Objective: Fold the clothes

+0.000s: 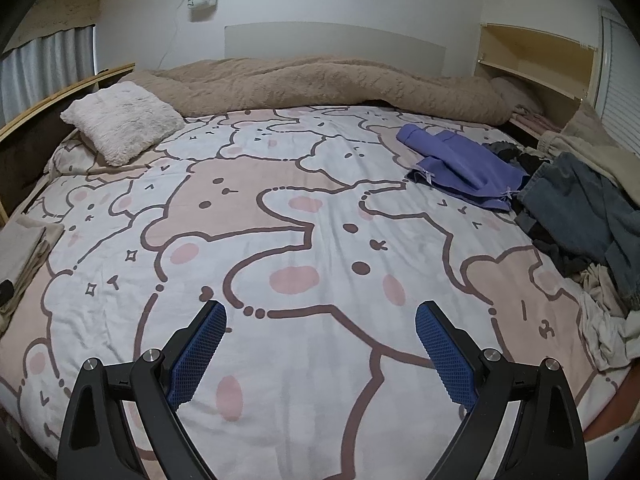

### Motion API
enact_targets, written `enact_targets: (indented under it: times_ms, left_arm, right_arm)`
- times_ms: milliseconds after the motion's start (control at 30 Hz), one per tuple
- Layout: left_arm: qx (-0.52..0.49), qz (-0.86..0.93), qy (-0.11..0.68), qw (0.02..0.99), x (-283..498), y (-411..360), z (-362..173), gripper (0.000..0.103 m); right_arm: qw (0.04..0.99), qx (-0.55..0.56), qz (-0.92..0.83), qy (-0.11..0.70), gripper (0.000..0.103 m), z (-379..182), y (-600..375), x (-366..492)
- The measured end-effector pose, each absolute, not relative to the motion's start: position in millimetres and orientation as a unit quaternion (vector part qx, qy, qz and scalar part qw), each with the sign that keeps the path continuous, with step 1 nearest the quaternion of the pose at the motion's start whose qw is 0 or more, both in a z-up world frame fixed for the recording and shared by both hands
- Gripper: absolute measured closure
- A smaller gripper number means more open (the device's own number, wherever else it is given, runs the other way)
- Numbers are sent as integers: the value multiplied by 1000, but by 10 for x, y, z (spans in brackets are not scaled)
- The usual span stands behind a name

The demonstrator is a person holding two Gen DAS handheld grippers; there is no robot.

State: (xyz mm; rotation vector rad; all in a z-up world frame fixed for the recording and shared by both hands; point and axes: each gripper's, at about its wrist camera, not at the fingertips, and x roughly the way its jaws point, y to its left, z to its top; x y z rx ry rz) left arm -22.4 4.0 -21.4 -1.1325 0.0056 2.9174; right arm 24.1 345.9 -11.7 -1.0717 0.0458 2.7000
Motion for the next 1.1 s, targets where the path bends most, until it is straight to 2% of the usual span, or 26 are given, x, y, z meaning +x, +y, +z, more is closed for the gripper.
enact_targets:
  times_ms: [133,500,667,867,1100]
  left_arm:
    - [-360,933,1,4,-279,72,-236,1]
    - [-350,936,-28,11,-429,201,-300,1]
    - [-356,934,-6,23,-496,361,-363,1]
    - [-363,931,10,43,-569,477,-416,0]
    - [-350,936,14,48,-579,535,-407,0]
  right_arm:
    - [130,-353,926,16,8,-125,3617,197]
    - [290,-278,915,-19,8,78,4924,-115]
    - [413,-245,877,-19,8,251,5766,-271]
    - [605,-236,761,8,8,342,6898,-125]
    - [714,-246,650,82,8,299,7731,469]
